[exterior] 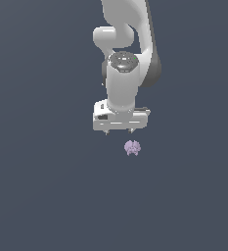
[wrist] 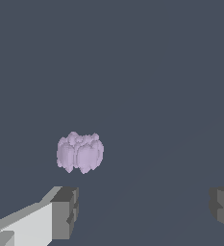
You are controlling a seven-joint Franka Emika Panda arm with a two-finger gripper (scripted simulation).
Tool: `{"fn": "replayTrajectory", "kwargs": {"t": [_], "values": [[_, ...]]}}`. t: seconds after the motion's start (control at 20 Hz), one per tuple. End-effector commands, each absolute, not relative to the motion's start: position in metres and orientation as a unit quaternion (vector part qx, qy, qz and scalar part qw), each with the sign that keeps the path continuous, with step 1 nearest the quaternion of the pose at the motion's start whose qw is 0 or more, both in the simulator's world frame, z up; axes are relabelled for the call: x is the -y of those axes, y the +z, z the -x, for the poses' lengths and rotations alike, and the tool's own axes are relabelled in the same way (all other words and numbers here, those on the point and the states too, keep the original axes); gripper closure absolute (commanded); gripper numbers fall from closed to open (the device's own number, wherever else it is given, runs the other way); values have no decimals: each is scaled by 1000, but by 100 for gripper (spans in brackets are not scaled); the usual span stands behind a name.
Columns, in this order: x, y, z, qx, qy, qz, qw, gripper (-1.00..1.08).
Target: Pick up the object and move it to a goal position.
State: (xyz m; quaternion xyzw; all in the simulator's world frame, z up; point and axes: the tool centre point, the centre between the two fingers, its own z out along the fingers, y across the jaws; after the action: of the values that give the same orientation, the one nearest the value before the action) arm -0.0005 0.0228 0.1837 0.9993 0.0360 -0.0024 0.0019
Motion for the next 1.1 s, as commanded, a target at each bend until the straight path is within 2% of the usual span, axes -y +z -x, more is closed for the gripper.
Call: {"fn": "replayTrajectory", "kwargs": {"t": [0.0, 0.5, 1.05], "values": [[-23, 184, 0, -36, -2, -999, 2, -92], [-8, 181, -2, -42, -12, -999, 10, -92], [-11, 177, -1, -70, -12, -997, 10, -92]]}}
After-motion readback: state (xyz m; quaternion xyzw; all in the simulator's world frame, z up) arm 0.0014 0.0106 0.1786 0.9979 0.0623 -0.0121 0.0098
